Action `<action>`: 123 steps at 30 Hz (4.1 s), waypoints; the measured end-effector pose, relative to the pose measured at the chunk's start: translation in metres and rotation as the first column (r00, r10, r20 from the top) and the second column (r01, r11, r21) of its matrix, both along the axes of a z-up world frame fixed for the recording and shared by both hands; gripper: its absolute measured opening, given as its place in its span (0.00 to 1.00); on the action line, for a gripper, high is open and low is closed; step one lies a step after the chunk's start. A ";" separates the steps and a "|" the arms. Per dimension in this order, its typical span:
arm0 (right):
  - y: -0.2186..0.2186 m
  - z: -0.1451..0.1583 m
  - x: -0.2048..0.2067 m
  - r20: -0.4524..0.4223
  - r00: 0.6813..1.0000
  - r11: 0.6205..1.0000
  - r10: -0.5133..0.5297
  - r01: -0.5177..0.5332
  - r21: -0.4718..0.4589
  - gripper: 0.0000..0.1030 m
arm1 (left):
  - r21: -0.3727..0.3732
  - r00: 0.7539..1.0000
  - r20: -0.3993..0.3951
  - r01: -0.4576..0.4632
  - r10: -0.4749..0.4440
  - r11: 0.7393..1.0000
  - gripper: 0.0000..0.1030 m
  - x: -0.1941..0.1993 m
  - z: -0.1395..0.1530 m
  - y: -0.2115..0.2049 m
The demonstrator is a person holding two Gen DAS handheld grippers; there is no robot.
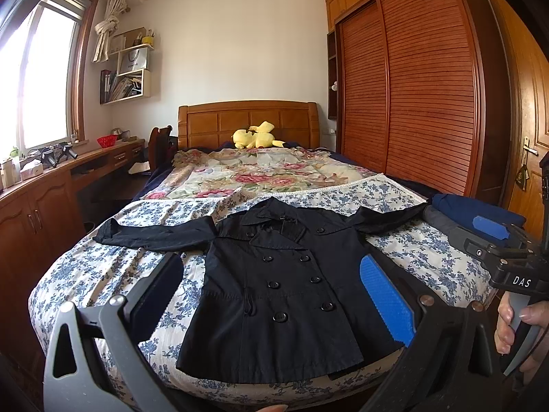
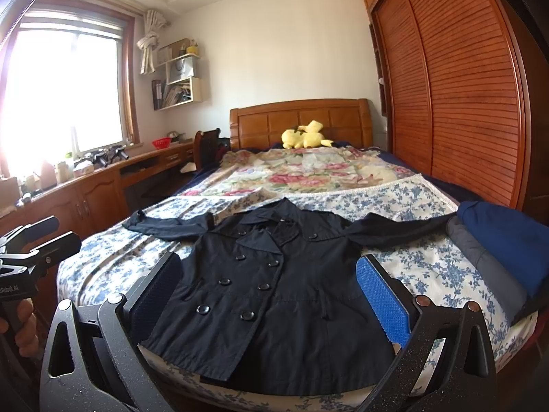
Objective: Fold large clothes
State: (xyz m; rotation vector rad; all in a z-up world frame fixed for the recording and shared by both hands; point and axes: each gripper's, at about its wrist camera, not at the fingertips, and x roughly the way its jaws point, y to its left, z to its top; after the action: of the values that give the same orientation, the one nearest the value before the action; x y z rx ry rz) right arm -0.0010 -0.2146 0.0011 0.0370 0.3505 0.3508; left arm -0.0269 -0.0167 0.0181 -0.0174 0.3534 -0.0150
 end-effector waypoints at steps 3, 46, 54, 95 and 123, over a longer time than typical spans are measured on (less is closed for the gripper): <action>0.000 0.000 0.000 0.000 1.000 1.000 -0.001 0.001 0.000 1.00 | 0.001 1.000 -0.002 -0.001 0.001 1.000 1.00 0.000 0.000 0.000; 0.035 -0.041 0.049 -0.075 0.997 0.999 0.029 -0.032 -0.038 1.00 | -0.032 0.993 -0.115 -0.021 0.017 0.999 1.00 0.068 -0.066 0.039; 0.052 -0.065 0.098 -0.113 0.991 0.997 0.066 -0.071 -0.034 1.00 | -0.034 0.982 -0.184 -0.054 0.047 0.998 1.00 0.100 -0.102 0.063; 0.200 -0.174 0.239 -0.298 0.881 0.907 0.368 -0.411 -0.094 1.00 | -0.046 0.865 -0.442 -0.285 0.236 0.957 1.00 0.249 -0.184 0.272; 0.200 -0.182 0.246 -0.333 0.870 0.908 0.364 -0.411 -0.081 1.00 | -0.230 0.764 -0.555 -0.521 0.329 0.822 0.67 0.422 -0.222 0.414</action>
State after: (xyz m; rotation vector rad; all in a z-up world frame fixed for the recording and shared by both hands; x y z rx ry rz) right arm 0.2452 -0.0150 -0.1809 -0.1305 0.7018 0.7238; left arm 0.3951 0.3972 -0.2043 -0.4958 0.8573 0.3975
